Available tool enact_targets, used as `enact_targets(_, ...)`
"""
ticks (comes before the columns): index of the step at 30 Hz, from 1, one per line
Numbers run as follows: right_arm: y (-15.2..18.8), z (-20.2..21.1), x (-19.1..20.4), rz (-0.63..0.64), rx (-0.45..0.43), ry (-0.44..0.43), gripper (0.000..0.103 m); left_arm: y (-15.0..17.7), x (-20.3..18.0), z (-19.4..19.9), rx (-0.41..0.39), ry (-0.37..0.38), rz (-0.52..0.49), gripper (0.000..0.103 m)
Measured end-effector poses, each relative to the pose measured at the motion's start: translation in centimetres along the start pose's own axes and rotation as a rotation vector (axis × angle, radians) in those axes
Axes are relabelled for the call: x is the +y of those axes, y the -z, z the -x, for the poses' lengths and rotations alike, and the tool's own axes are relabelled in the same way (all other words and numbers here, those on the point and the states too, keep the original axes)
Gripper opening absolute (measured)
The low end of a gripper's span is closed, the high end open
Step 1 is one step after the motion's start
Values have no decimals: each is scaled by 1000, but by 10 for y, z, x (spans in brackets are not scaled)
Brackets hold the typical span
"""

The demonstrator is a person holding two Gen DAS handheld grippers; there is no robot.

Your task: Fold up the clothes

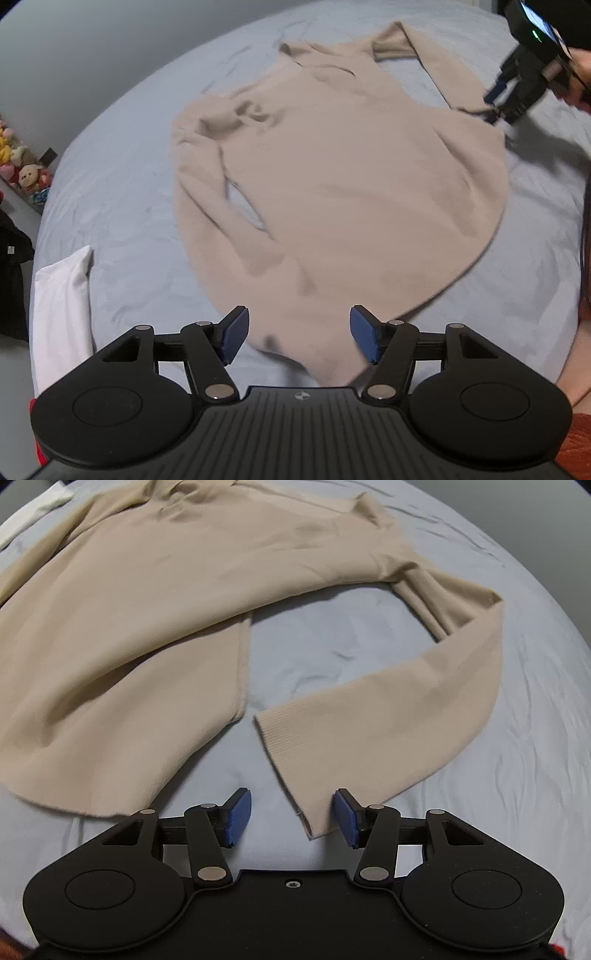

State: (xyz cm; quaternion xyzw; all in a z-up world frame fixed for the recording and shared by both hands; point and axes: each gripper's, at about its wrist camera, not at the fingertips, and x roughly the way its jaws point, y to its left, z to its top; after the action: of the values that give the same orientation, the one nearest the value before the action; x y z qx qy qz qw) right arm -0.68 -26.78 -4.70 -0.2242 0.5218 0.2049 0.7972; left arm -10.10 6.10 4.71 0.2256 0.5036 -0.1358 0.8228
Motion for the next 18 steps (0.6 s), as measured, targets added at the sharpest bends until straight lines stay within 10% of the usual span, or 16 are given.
enact_targets(4,1,6,-6,-47,17,36,14,-7,-6,-15,95,30,-69,57)
enact_targets(10,4,29,-15,-50,-12,68,10,-15,17,-28,177,22,-30,9)
enact_targets(18,12,70,-72,-128,-39,174,8,-12,64,-6,151,-24,74,4)
